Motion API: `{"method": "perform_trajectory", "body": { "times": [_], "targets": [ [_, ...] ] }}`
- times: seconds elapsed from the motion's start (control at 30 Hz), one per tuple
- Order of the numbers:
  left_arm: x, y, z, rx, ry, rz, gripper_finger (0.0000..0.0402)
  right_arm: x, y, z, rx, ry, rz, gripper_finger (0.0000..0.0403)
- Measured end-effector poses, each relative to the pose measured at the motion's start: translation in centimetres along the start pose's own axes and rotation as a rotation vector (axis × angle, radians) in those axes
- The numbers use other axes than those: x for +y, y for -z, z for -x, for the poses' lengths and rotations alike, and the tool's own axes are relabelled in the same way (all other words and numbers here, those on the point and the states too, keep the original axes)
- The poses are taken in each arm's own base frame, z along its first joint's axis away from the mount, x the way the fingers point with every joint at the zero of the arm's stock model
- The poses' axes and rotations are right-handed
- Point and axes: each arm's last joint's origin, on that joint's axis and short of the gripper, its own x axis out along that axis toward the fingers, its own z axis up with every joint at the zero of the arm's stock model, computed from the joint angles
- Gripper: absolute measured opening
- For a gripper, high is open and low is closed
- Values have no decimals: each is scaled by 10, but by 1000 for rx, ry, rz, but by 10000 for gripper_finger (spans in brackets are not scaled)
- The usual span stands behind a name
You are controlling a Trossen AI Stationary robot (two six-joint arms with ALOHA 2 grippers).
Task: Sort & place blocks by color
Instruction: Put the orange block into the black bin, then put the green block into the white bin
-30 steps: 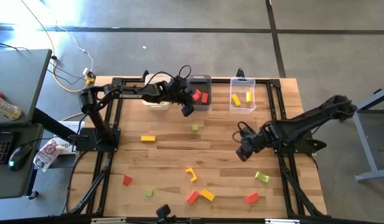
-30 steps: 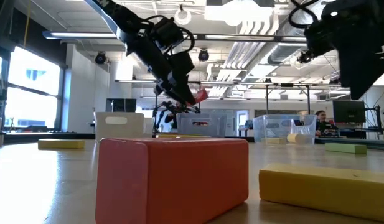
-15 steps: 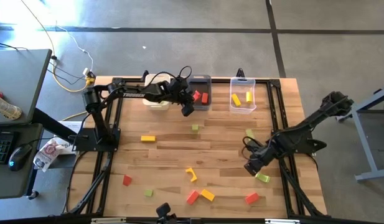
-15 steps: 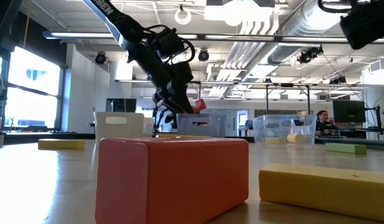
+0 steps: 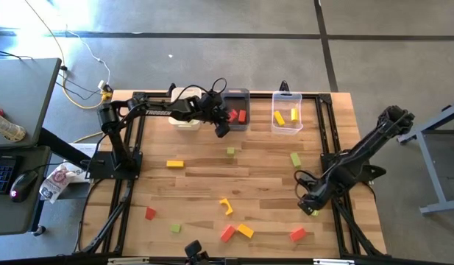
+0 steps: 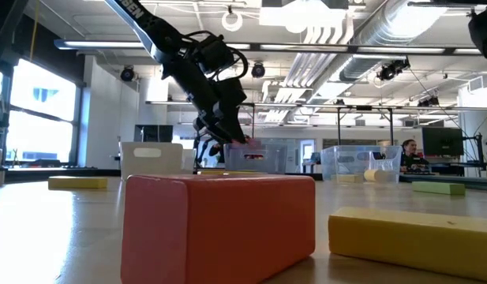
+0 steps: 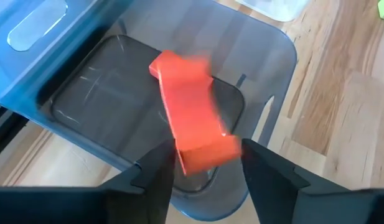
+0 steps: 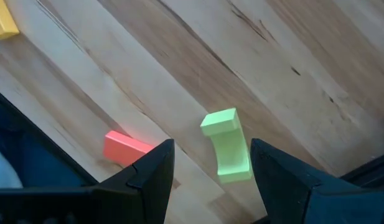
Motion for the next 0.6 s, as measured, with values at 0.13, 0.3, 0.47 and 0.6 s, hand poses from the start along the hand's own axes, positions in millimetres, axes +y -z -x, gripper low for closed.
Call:
{"method": "perform_trajectory", "body": {
  "times": [0.13,0.3,0.47,0.6],
  "targets": [
    [0,-2,0,-24,-1,0,187,0,5,0,2,2,-20,197],
    [0,-9,2,-56,-1,2,192,1,11,-4,2,21,-1,197],
    [-2,-25,9,-67,5,-3,191,3,17,-12,21,65,-14,210],
    [-6,-41,16,-116,15,-12,191,6,24,-19,37,79,-28,231]
  ]
}}
